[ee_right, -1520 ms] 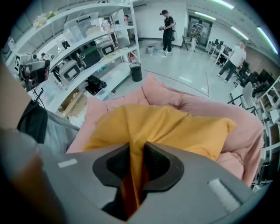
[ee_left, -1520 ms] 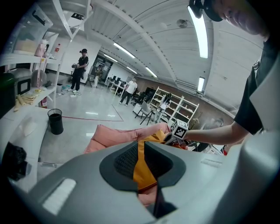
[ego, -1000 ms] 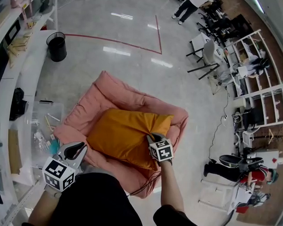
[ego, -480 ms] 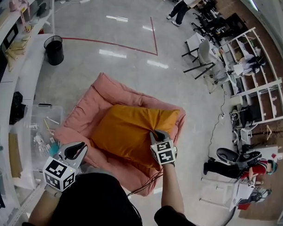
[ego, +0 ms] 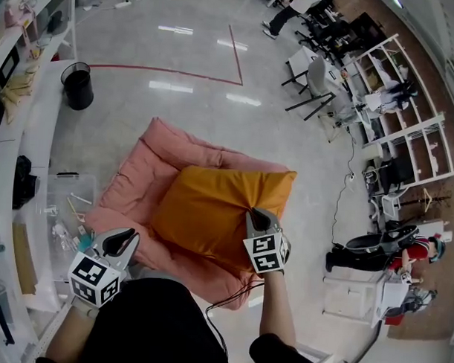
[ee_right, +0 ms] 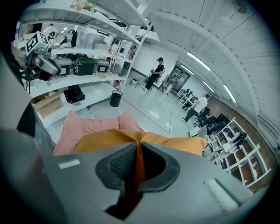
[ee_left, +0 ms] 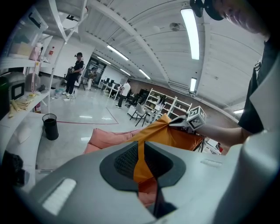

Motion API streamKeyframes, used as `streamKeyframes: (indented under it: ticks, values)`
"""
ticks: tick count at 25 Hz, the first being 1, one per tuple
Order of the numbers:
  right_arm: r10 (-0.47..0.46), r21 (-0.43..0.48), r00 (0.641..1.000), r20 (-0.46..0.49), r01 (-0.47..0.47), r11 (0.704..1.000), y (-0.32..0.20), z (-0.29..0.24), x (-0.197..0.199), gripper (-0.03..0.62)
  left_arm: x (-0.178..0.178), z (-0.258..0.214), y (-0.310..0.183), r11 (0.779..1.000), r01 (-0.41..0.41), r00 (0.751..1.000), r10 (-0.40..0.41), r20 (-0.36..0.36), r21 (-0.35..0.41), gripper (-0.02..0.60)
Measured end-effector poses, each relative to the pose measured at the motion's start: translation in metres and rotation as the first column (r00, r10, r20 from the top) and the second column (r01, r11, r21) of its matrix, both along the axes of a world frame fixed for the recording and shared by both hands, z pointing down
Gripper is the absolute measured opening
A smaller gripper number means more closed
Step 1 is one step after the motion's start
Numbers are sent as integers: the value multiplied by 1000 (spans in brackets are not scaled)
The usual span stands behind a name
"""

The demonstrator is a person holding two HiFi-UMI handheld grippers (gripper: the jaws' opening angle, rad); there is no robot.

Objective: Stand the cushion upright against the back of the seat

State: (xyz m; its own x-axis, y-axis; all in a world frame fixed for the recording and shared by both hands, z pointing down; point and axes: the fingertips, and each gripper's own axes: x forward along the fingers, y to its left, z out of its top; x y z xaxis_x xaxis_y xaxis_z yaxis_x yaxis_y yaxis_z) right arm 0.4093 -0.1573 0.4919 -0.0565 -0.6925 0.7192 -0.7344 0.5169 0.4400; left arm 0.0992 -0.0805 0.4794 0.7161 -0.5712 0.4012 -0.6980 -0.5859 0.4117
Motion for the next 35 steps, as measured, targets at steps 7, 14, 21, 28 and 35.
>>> streamKeyframes:
  ticks: [7,14,21,28,35]
  values:
    - [-1,59,995,-102,7,998,7,-6,-5,32,-2,0,1,1000,-15,1000,15,-11,2,54]
    - [-68,13,969,-236,73,997,12,30,-18,31,-10,3,0,1000,-12,1000,12,-10,-10,54]
    - [-40,-106,990,-135,26,994,16,62,-18,28,-14,5,-4,1000,-13,1000,13,-8,-20,54]
    - [-9,-170,997,-78,-4,985,12,85,-9,26,-10,6,-7,999,-17,1000,17,-5,-30,54]
    - [29,-219,998,-47,-38,975,6,102,6,23,-1,8,-11,999,-18,1000,18,-3,-39,54]
